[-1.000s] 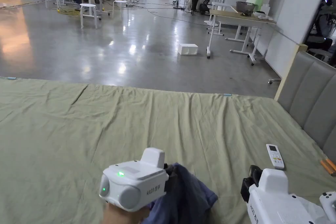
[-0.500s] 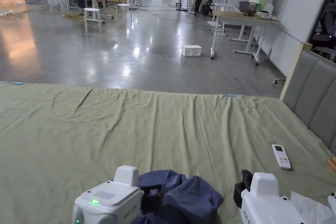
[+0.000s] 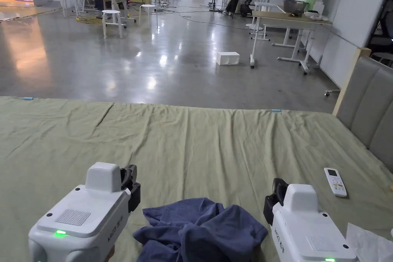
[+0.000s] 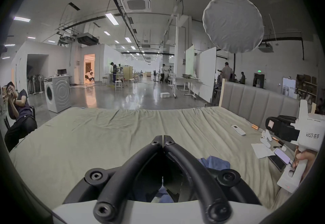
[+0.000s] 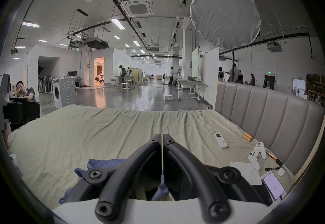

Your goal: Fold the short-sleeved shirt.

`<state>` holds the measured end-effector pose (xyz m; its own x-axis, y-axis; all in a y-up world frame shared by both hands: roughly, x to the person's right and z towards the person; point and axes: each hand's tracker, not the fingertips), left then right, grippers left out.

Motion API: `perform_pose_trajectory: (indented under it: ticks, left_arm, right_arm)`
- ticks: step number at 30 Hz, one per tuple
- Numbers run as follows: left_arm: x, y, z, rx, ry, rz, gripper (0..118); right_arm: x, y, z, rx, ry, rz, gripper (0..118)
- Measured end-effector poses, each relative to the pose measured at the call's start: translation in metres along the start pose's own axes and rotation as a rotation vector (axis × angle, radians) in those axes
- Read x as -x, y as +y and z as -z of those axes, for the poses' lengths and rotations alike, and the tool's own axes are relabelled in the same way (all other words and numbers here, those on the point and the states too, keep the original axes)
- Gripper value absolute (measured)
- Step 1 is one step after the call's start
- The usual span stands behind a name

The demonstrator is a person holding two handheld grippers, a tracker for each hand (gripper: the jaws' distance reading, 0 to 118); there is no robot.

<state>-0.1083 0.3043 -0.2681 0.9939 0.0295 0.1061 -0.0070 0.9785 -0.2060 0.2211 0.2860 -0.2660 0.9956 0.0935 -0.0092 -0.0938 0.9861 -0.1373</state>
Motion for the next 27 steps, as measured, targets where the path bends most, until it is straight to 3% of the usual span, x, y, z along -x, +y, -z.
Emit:
perform_pose_trajectory:
  ticks: [6, 15, 19, 23, 24, 25, 27]
  left_arm:
    - [0.010, -0.005, -0.003, 0.027, 0.041, -0.015, 0]
    - [0.036, -0.080, 0.033, 0.394, -0.021, -0.156, 0]
    - [0.035, -0.113, 0.060, 0.584, -0.042, -0.123, 4]
    - [0.029, -0.143, 0.072, 0.720, -0.046, -0.105, 78]
    - [0.027, -0.151, 0.075, 0.729, -0.049, -0.104, 91]
    - [0.026, -0.157, 0.076, 0.746, -0.047, -0.098, 99]
    - [0.022, -0.168, 0.082, 0.769, -0.043, -0.093, 100]
  right_arm:
    - [0.004, 0.003, 0.002, -0.009, 0.009, 0.006, 2]
    - [0.007, -0.013, 0.010, 0.038, 0.024, -0.002, 2]
    - [0.008, -0.023, 0.015, 0.074, 0.024, 0.002, 2]
    - [0.007, -0.030, 0.016, 0.097, 0.023, -0.002, 2]
    - [0.006, -0.032, 0.016, 0.102, 0.022, -0.006, 2]
    - [0.006, -0.034, 0.017, 0.106, 0.020, -0.009, 2]
    - [0.005, -0.037, 0.019, 0.119, 0.017, -0.013, 2]
